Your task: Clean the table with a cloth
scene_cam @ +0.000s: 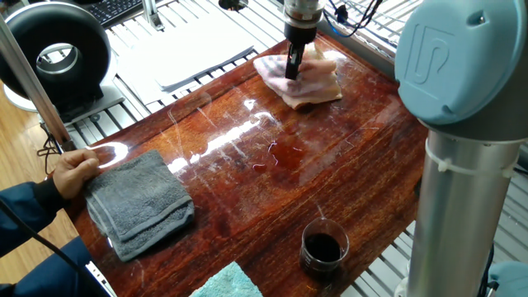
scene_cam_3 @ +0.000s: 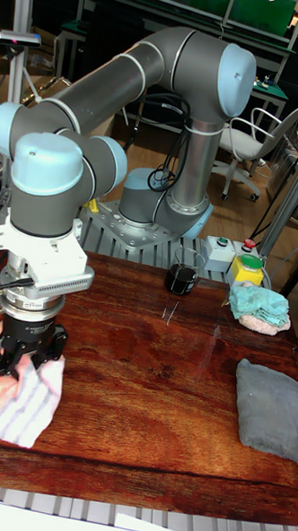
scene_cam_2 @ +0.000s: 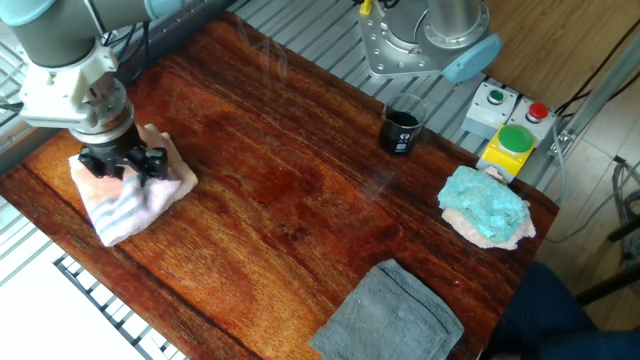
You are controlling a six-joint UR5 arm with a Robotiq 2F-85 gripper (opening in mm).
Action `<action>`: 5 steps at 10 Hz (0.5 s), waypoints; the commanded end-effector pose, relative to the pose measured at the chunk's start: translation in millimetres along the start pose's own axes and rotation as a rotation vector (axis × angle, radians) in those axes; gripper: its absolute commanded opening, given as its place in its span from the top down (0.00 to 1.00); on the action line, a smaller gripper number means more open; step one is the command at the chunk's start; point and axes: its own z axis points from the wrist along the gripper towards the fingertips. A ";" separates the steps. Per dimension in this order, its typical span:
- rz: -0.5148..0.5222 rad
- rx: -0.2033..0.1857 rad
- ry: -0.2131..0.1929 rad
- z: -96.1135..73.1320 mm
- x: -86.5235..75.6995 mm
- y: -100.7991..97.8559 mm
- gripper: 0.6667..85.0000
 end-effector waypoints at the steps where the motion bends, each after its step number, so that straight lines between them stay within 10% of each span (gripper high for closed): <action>1: -0.149 0.018 -0.017 0.2 -2.5 -14.4 0.56; 2: -0.288 0.054 -0.003 0.2 2.0 -35.7 0.39; 3: -0.390 0.085 0.094 -2.7 27.6 -58.6 0.20; 5: -0.403 0.098 0.094 -2.3 26.1 -62.5 0.17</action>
